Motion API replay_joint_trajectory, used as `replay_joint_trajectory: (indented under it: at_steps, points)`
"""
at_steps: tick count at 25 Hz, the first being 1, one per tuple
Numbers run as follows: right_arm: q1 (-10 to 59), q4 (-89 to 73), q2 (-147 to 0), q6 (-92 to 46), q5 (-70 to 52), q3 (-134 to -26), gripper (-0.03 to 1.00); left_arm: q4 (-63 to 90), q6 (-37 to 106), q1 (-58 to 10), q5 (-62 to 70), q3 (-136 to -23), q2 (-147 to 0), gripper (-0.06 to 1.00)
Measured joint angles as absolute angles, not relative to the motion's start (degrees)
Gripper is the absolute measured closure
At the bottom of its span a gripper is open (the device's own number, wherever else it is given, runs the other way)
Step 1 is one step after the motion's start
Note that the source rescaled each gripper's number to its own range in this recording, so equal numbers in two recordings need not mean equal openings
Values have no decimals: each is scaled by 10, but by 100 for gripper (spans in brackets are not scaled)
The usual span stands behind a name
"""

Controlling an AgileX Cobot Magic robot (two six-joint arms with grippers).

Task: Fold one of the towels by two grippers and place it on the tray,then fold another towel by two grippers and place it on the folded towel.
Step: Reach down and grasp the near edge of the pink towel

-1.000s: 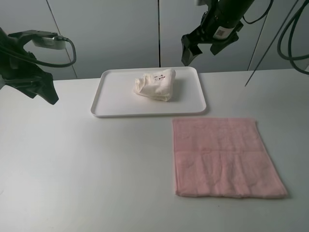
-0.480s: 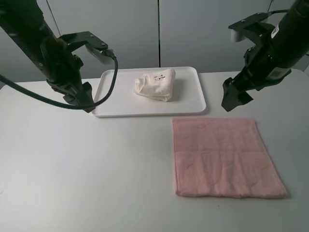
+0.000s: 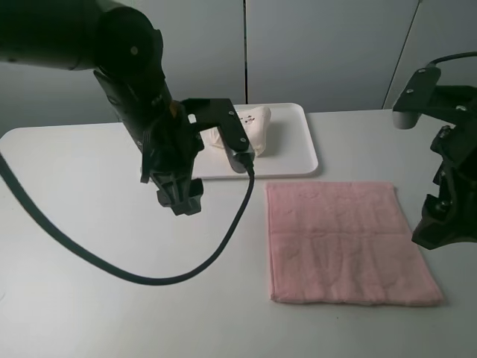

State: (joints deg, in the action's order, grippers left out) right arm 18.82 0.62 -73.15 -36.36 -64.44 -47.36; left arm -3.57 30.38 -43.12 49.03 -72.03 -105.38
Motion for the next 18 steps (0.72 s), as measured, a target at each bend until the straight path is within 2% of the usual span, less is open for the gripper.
replay_joint_trajectory:
  at_steps: [9, 18]
  points:
    - [188, 52, -730, -514, -629, -429, -3, -53, 304, -521, 423, -720, -1109, 8]
    - [188, 61, -729, -541, -481, -285, -3, -53, 307, -597, 415, -721, -1145, 8]
